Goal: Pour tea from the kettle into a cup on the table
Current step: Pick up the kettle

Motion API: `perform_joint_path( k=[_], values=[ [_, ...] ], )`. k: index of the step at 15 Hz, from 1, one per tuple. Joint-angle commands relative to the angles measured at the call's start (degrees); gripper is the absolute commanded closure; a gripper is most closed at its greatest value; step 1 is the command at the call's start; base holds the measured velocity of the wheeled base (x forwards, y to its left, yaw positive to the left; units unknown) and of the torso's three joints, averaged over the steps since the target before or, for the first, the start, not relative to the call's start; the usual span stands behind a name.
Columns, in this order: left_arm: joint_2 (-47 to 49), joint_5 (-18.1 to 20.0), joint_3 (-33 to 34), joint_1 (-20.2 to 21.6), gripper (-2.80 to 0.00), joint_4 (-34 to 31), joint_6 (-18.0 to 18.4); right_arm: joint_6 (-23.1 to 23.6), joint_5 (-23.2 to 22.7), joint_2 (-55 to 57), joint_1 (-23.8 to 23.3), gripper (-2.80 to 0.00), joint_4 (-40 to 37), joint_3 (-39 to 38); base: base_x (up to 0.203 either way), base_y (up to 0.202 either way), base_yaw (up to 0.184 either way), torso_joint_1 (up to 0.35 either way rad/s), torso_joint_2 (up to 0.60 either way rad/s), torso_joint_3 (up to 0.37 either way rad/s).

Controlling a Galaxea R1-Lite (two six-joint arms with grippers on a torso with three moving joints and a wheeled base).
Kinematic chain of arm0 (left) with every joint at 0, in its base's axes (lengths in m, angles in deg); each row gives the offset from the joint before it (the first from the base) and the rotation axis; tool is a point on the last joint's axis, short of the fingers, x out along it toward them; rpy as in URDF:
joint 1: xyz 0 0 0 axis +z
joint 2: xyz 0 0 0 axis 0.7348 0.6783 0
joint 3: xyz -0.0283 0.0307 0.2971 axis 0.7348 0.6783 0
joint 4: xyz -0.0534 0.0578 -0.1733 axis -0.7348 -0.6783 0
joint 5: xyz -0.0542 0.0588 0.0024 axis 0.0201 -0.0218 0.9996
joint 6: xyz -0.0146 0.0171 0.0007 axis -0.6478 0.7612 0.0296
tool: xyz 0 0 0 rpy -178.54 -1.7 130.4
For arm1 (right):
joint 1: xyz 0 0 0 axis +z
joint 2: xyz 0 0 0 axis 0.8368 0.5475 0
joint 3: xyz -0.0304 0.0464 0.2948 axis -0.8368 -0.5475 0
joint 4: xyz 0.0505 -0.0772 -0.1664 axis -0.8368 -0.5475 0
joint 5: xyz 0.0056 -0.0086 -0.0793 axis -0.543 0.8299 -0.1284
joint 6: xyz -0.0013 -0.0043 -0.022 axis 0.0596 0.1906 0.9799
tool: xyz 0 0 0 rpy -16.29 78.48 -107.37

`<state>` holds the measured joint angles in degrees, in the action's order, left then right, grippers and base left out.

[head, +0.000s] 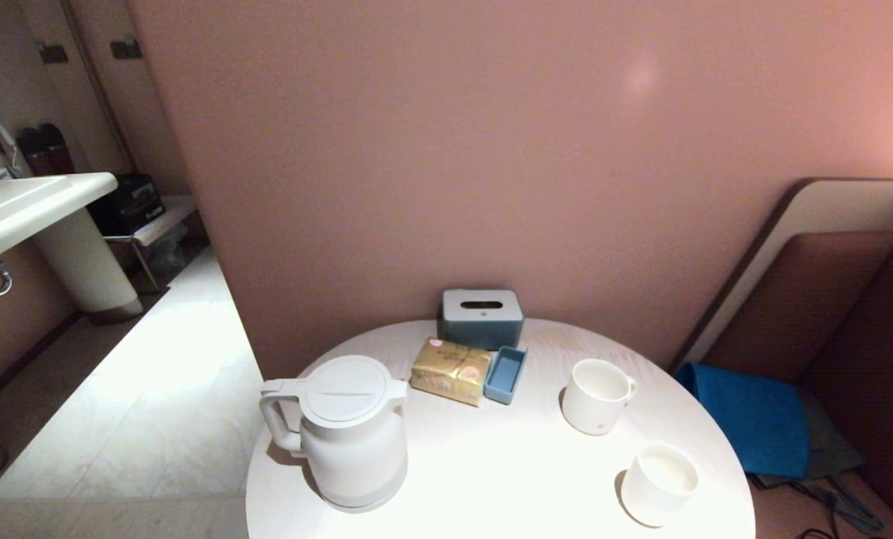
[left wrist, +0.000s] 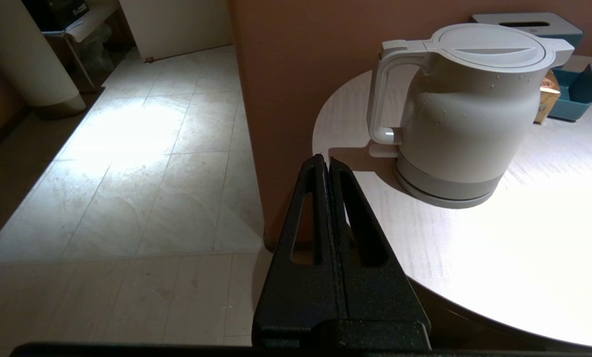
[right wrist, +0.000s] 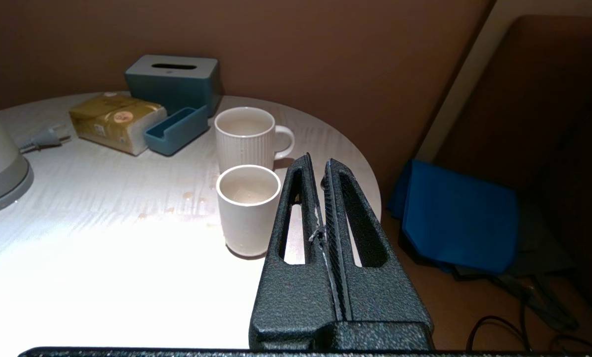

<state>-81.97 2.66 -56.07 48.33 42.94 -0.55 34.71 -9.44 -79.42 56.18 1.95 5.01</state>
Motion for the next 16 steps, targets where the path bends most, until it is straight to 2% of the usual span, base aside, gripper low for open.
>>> perform_joint_path(
  k=[1,16],
  values=[
    [0.0,0.0,0.0,0.0,0.0,0.0,-0.1,0.0,0.0,0.1,0.0,0.0,0.0,0.0,0.0,0.0,0.0,0.0,0.0,0.0],
    [0.0,0.0,0.0,0.0,0.0,-0.1,0.1,-0.1,0.0,0.1,0.0,0.0,0.0,0.0,0.0,0.0,0.0,0.0,0.0,0.0]
  ],
)
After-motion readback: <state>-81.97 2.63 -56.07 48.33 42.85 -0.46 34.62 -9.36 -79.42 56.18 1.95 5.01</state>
